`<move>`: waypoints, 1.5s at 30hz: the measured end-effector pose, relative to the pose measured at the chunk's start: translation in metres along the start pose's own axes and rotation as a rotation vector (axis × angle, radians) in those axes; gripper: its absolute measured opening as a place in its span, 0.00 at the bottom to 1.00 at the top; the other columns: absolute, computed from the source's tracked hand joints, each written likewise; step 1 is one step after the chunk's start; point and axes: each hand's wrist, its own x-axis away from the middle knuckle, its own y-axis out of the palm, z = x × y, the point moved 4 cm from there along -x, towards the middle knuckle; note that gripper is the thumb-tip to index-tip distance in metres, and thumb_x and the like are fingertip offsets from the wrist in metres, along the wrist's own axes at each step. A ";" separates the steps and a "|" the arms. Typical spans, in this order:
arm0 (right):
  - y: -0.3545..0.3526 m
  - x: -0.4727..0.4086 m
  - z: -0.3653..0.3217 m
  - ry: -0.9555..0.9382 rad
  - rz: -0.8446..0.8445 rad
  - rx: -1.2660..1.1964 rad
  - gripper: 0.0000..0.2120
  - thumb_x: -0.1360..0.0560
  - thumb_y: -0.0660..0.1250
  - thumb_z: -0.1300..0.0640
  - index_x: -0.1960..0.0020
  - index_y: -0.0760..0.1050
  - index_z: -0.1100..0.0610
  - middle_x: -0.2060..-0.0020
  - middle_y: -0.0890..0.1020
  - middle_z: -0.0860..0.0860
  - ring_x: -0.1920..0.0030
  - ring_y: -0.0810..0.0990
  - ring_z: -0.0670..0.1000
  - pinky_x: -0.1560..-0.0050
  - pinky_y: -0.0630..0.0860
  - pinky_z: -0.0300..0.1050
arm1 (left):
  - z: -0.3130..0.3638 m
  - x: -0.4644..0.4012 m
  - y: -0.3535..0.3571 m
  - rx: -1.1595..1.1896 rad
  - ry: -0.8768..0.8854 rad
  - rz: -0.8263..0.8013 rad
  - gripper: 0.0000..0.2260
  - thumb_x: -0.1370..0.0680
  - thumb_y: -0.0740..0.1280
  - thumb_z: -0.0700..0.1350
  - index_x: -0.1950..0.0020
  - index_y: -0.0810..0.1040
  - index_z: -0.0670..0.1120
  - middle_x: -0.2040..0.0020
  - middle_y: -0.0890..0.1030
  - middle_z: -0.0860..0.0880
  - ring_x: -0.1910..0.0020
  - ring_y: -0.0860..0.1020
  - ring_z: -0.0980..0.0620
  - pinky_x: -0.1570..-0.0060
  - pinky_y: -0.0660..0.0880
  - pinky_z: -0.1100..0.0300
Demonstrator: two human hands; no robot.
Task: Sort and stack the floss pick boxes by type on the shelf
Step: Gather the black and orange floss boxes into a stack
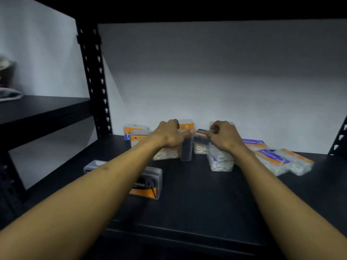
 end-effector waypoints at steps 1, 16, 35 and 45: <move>0.002 -0.002 0.003 0.019 0.007 0.006 0.09 0.27 0.69 0.52 0.52 0.79 0.58 0.53 0.83 0.56 0.49 0.81 0.60 0.47 0.79 0.52 | 0.001 -0.006 0.004 -0.024 -0.019 -0.025 0.33 0.24 0.59 0.69 0.32 0.73 0.44 0.35 0.77 0.42 0.39 0.76 0.42 0.47 0.70 0.54; -0.010 -0.008 0.013 0.084 -0.293 0.022 0.27 0.32 0.73 0.35 0.67 0.70 0.58 0.72 0.72 0.50 0.70 0.70 0.49 0.71 0.64 0.43 | -0.006 -0.014 -0.011 0.376 -0.083 -0.198 0.14 0.27 0.71 0.38 0.42 0.77 0.37 0.58 0.83 0.39 0.65 0.83 0.43 0.67 0.81 0.54; 0.013 0.036 -0.056 -0.311 -0.204 -0.392 0.26 0.33 0.80 0.57 0.38 0.78 0.53 0.44 0.82 0.49 0.45 0.82 0.49 0.39 0.77 0.48 | -0.120 0.059 -0.088 0.776 -0.070 0.021 0.17 0.36 0.71 0.39 0.49 0.81 0.36 0.58 0.81 0.39 0.65 0.80 0.48 0.62 0.79 0.62; 0.017 0.039 -0.074 -0.302 -0.199 -0.172 0.22 0.33 0.80 0.60 0.43 0.74 0.53 0.52 0.82 0.52 0.51 0.82 0.57 0.53 0.80 0.52 | -0.155 0.066 -0.103 0.977 0.034 0.182 0.18 0.27 0.72 0.31 0.40 0.78 0.46 0.59 0.82 0.47 0.60 0.84 0.51 0.58 0.82 0.58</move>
